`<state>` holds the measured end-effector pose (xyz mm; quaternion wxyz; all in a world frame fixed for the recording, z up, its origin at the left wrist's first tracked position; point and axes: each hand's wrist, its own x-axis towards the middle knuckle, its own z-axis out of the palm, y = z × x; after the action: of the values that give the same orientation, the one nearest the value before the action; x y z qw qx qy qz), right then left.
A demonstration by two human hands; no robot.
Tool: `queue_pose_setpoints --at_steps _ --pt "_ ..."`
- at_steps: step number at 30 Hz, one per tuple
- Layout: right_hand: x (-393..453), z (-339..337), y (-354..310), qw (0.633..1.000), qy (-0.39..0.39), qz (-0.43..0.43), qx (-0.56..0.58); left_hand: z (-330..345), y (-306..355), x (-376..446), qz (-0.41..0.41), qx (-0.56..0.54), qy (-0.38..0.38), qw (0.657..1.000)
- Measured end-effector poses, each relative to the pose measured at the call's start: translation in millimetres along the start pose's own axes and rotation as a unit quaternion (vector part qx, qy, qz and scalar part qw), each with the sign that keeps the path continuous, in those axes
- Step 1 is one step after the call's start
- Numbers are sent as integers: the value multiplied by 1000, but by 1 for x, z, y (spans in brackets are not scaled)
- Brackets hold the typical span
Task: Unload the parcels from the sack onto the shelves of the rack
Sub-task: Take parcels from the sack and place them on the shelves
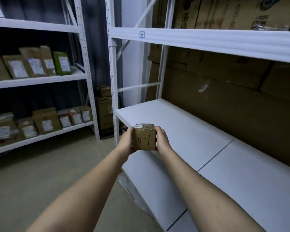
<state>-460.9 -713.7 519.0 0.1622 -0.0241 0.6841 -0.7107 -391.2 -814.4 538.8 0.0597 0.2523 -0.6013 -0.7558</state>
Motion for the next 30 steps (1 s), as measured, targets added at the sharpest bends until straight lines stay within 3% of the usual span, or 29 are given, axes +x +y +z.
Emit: queue_pose_setpoints --at_steps 8,18,21,30 --pt "89 80 -30 1000 17 -11 -11 -57 55 81 -6 25 -3 1000" --pt "181 227 -92 994 63 -84 31 -158 166 200 71 53 -45 995" --pt "196 264 -123 987 73 -131 51 -178 206 228 114 40 -61 991" --pt "239 314 -229 931 155 -329 -42 -191 315 271 265 6 -138 954"
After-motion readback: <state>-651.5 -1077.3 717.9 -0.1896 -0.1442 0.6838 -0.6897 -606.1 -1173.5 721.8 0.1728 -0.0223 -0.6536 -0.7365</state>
